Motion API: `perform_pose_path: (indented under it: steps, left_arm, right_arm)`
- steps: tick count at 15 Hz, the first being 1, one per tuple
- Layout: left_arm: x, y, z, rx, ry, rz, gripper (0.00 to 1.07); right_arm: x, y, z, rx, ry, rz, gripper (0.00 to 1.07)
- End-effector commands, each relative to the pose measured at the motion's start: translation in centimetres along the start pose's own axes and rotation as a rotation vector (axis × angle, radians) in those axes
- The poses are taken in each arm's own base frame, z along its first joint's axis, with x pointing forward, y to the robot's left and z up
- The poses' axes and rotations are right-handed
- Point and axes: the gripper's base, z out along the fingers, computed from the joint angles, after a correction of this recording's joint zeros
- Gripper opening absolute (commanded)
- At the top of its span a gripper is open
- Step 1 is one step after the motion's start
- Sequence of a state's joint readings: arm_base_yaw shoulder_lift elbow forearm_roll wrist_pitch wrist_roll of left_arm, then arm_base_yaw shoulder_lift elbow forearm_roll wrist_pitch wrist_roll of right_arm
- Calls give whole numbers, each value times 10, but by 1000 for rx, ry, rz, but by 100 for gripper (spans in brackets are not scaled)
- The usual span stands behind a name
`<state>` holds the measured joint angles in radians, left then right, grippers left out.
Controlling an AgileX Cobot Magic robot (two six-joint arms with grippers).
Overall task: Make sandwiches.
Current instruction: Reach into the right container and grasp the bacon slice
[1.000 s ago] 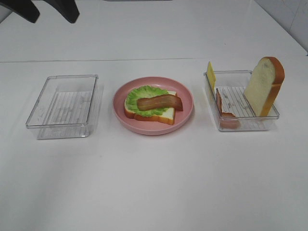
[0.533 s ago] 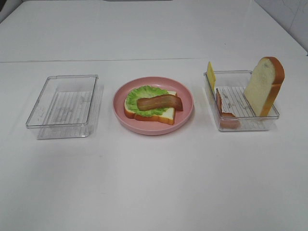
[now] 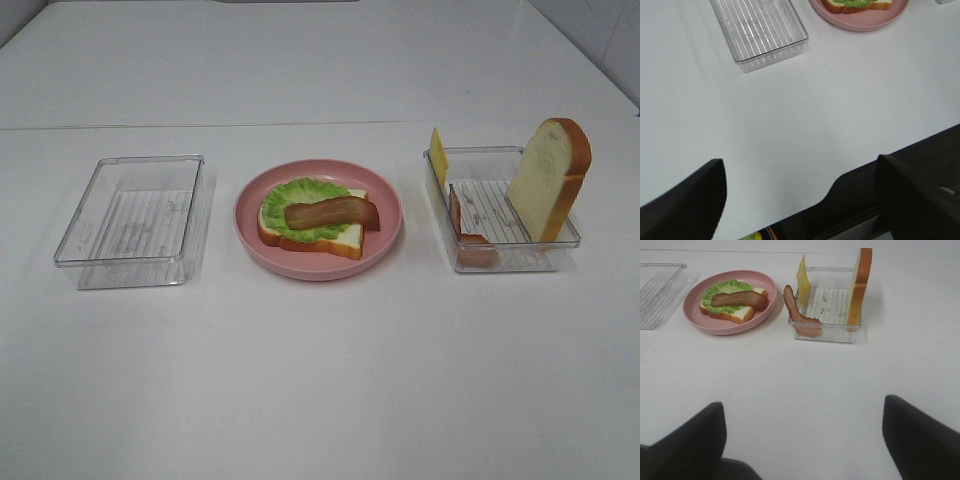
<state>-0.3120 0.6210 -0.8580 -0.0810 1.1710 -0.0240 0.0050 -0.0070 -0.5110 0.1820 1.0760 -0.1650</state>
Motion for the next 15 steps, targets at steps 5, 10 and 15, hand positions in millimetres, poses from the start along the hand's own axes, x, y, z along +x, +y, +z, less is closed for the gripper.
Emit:
perform_pose_path:
  steps: [5,10,15]
  left_arm:
    - [89,10,-30,-70,-294,51,77]
    - [122,13,-18,-70,-363,57,77]
    - [116,13,-8,-58,-426,66,77]
  right_arm:
    - [1,0,0,4,-17,5,81]
    - [1,0,0,4,-17,5,81]
    - [-20,-4,16,-11,75,62,81]
